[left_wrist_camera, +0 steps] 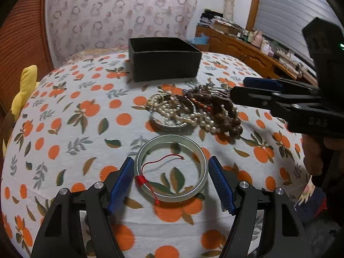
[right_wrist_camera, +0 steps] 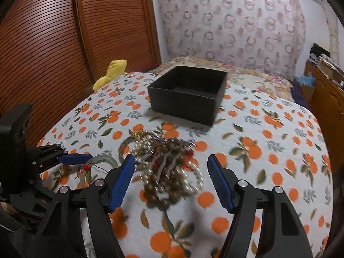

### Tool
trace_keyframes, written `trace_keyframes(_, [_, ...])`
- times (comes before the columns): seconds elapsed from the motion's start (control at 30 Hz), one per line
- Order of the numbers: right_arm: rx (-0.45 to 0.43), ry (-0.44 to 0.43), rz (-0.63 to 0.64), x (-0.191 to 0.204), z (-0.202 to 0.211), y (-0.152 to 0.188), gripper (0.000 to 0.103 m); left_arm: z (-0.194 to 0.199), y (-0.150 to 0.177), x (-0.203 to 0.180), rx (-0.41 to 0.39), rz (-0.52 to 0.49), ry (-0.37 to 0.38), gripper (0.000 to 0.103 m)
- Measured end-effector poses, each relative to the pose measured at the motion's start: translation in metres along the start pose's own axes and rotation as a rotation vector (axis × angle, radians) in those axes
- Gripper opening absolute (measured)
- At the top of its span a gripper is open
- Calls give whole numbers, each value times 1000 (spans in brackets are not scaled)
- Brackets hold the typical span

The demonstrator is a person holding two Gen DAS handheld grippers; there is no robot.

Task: Organize jewelry
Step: 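Lower the right gripper onto the pile and grasp the silver hair combs, then lift the silver combs with the right gripper toward the black box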

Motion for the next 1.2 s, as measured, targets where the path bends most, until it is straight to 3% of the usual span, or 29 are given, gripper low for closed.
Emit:
trace_keyframes(0.67, [161, -65, -114, -13, -61, -15, 68, 10, 2, 16, -44, 43, 3, 68])
trace_keyframes(0.73, [171, -64, -109, -13, -64, -15, 62, 10, 2, 16, -49, 45, 3, 68])
trace_keyframes(1.2, [80, -71, -53, -16, -35, -33, 59, 15, -5, 17, -75, 47, -5, 68])
Point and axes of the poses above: each gripper's, at about its wrist camera, not at the fingertips, and z roughly against the way its jaws point, x to its left, y to its underside, the point moved 5 cm from there along -z, roughly the way its jaws point, and after that the axes turned 6 degrees about -z, right-handed, at the moved point
